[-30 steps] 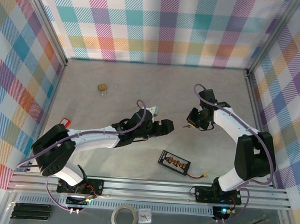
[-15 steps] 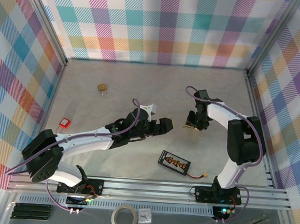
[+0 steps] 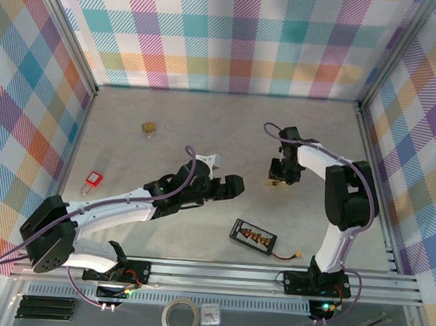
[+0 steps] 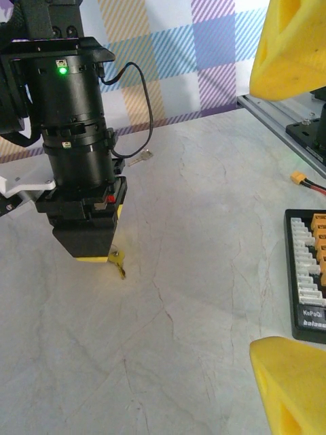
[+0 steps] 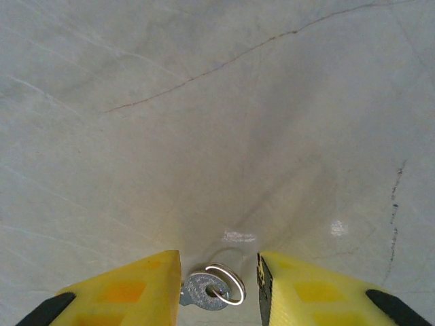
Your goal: Unlock with the key
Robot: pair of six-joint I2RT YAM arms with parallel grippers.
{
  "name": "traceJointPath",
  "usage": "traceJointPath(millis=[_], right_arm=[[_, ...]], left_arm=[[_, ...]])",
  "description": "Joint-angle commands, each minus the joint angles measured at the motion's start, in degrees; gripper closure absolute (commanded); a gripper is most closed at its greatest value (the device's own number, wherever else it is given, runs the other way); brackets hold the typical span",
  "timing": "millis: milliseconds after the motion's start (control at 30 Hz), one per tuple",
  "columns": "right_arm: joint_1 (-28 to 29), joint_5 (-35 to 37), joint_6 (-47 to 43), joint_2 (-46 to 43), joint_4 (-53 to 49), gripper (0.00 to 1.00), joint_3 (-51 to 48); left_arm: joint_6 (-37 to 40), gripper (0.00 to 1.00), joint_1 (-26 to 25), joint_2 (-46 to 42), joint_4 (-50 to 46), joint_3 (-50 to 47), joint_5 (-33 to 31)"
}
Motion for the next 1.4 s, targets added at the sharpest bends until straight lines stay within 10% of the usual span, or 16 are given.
traceJointPath(millis=[0, 1367], right_arm=[[0.11, -0.36, -1.64, 0.07, -0.44, 0.64, 0.76], [2.60, -2.84, -1.78, 0.26, -2.32, 0.90, -0.85]], left_arm=[[1.24, 0.10, -0.77, -1.72, -1.83, -0.60, -1.47], [1.43, 0.10, -0.77, -0.45, -5.27, -0.78, -2.80]])
